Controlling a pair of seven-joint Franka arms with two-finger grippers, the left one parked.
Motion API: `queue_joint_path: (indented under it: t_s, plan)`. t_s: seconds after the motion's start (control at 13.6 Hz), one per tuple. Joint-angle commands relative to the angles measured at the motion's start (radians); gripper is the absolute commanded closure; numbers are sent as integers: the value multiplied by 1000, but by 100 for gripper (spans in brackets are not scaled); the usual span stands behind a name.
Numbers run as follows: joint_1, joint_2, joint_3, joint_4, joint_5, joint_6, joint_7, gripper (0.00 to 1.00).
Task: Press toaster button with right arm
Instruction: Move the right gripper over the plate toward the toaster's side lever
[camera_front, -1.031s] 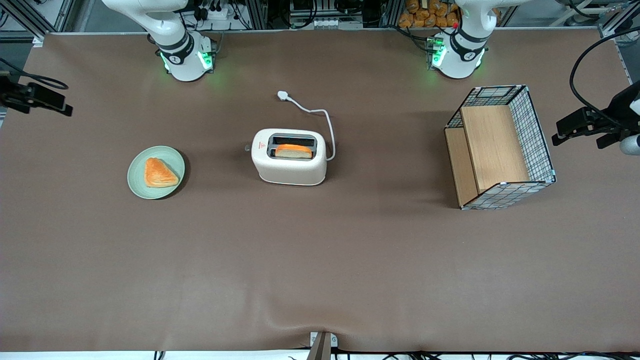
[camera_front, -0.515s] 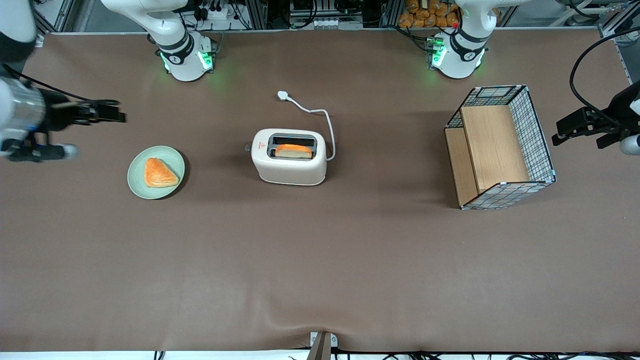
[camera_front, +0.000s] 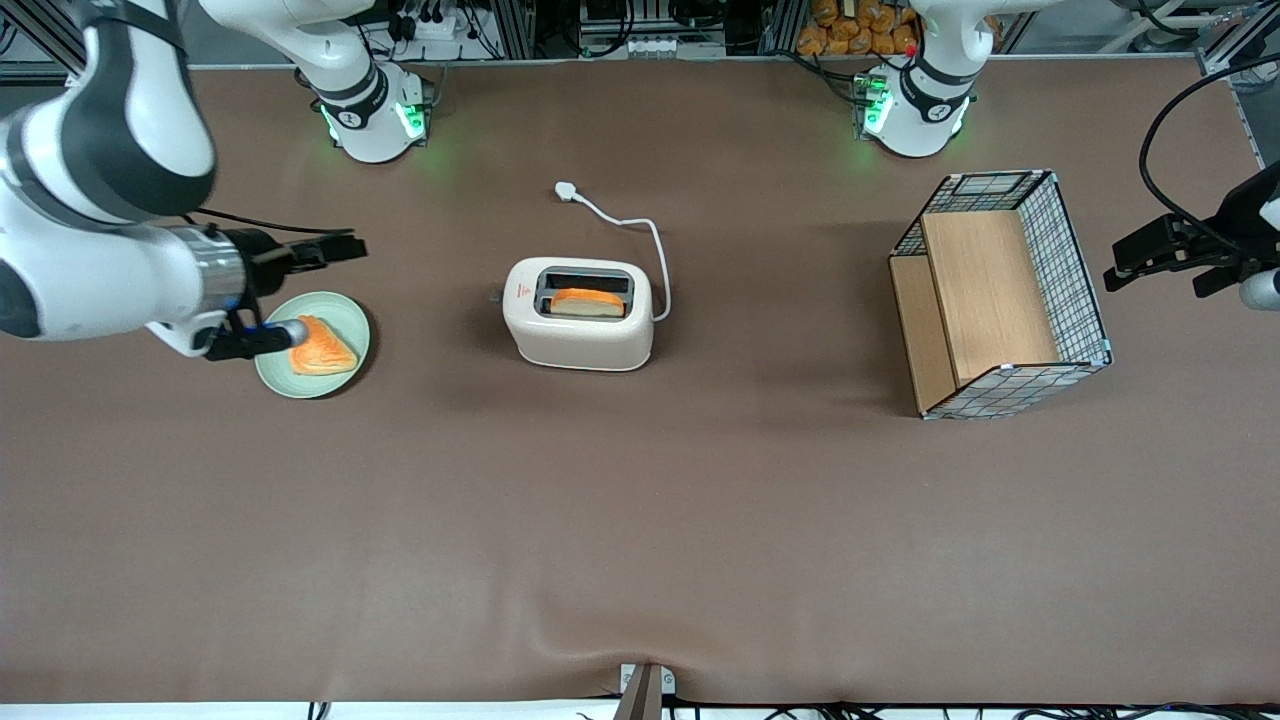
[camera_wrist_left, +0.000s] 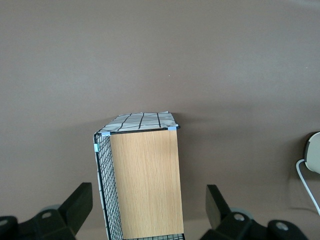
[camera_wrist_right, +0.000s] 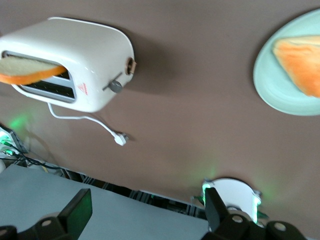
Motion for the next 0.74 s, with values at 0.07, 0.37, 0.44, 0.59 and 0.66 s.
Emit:
queue_joint_path:
  t_s: [0.07, 0.37, 0.44, 0.59, 0.66]
  plan:
    - [12, -19, -8, -145, 104, 104, -6, 0]
    - [18, -6, -8, -195, 193, 165, -3, 0]
    - [20, 20, -8, -195, 218, 169, -4, 0]
    - [18, 44, -8, -195, 253, 196, -4, 30]
    - [20, 46, -8, -195, 255, 227, -3, 72]
